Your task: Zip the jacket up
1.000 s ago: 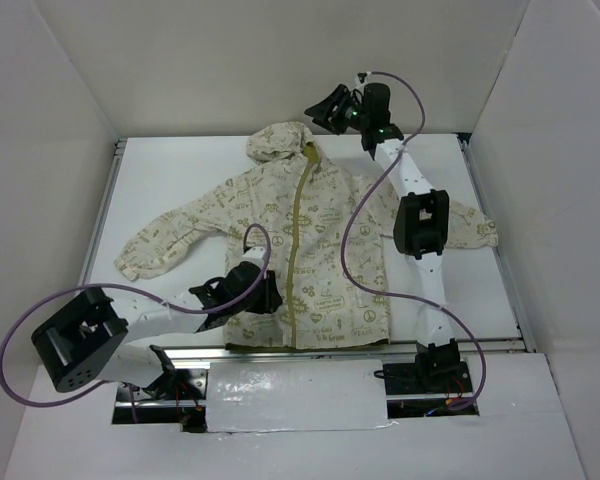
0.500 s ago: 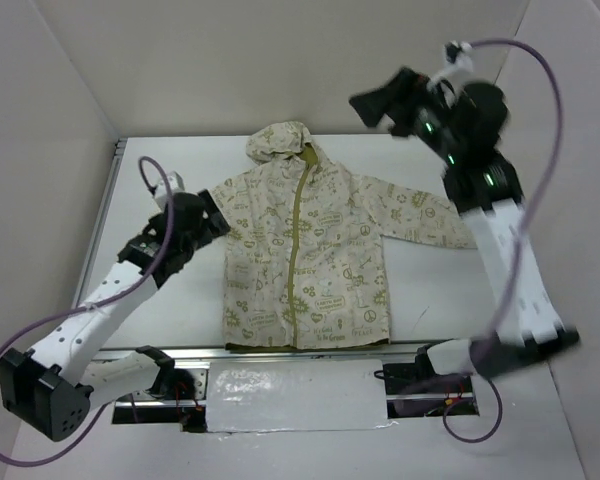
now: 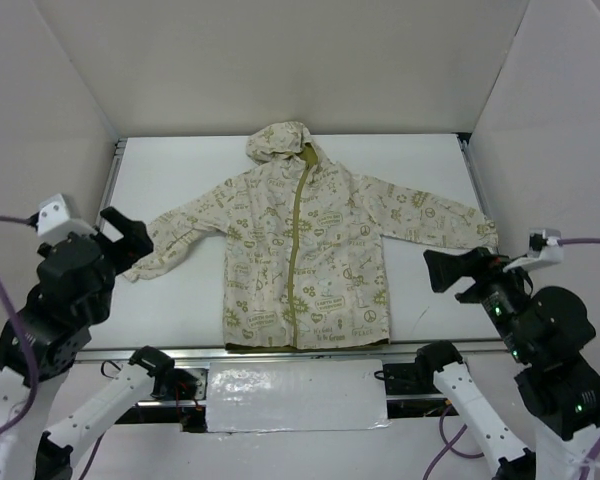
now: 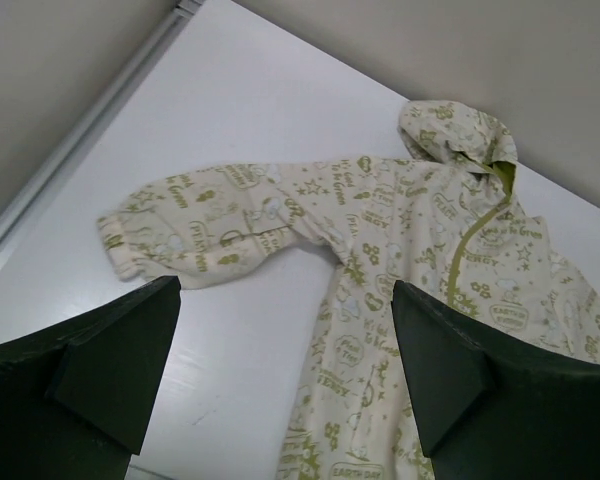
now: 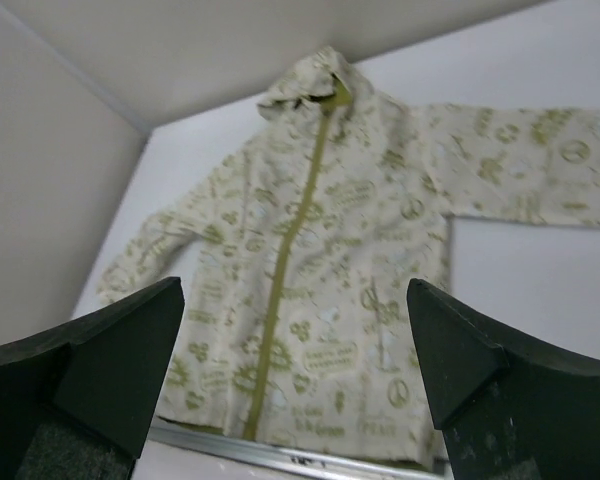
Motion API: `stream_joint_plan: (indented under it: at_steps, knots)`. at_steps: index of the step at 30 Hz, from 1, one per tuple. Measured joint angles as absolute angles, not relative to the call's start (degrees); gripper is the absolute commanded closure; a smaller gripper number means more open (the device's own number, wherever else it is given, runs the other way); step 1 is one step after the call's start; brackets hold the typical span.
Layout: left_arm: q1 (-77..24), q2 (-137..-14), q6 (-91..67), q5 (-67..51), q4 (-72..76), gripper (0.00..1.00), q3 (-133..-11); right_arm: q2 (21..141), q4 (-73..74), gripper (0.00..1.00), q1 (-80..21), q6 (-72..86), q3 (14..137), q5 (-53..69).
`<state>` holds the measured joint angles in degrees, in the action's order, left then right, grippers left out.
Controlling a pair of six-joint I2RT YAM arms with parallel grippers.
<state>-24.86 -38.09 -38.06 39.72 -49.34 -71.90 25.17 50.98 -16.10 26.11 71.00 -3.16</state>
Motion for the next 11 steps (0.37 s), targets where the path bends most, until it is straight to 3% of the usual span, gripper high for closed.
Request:
stream_joint_plan:
  at_steps: [11]
  knots:
    - [-24.84,-26.52,-36.14,43.88,-58.63,0.01,-68.75,9.74,60.23,0.0,-17.78,24.43,71.64,-12.71]
